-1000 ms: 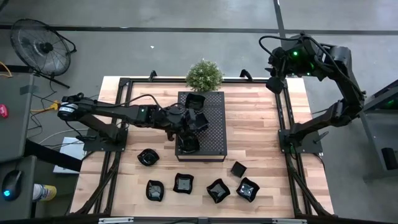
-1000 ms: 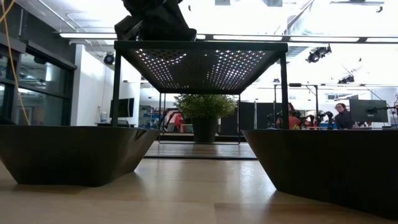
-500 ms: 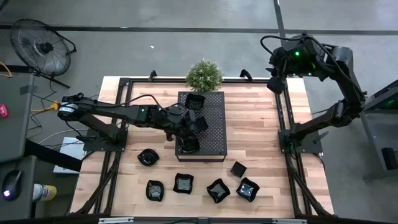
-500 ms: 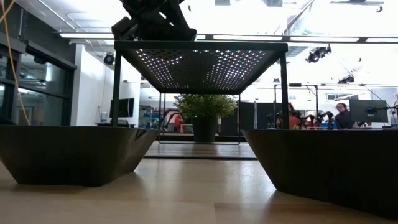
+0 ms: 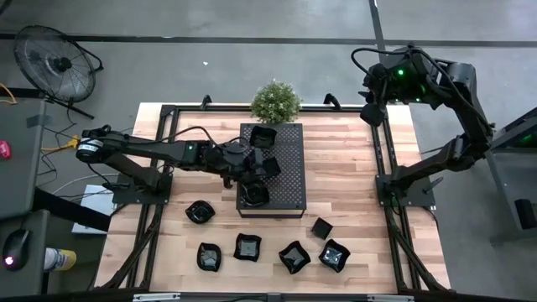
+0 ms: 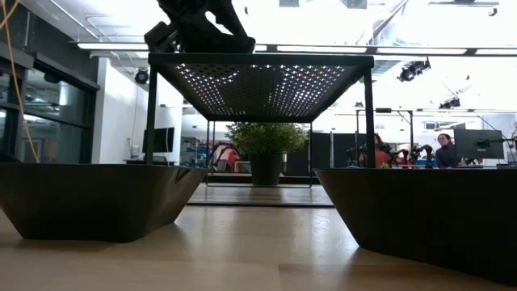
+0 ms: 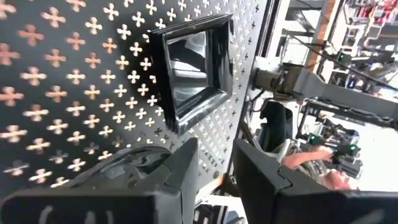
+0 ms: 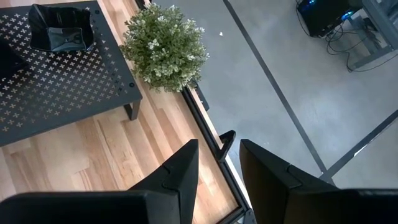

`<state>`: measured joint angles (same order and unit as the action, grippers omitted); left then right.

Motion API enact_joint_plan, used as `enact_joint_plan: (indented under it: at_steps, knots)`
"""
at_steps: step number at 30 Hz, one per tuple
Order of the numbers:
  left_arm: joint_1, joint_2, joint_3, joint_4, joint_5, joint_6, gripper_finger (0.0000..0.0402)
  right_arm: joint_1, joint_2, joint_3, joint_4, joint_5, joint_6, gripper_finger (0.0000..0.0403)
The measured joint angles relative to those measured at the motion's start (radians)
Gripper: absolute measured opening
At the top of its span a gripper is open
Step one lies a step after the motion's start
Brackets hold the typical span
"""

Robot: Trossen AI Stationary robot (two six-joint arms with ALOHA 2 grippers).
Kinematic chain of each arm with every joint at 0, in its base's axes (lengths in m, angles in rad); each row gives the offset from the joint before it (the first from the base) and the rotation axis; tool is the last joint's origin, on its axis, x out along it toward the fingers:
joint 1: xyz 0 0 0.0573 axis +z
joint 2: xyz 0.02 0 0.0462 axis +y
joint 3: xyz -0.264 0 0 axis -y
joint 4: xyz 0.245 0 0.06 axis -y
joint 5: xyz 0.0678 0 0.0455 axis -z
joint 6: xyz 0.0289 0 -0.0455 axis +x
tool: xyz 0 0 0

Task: Pick & Place Mini shaped plates
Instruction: Stack the leaf-shaped plate on top of the leaf-shaped plates on the shelf

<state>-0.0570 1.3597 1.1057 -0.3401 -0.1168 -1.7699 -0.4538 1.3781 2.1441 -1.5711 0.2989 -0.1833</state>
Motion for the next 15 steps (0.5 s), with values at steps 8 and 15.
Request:
enact_joint_plan:
  at_steps: [8, 15]
  knots:
    - [-0.002, -0.075, 0.038, -0.049, 0.017, 0.12, 0.0097, 0.0, 0.0, 0.0, 0.0, 0.0, 0.0, 0.0113]
    - [-0.002, -0.143, 0.108, -0.289, 0.06, 0.213, 0.0097, 0.0, 0.0, 0.0, 0.0, 0.001, 0.0, 0.0113]
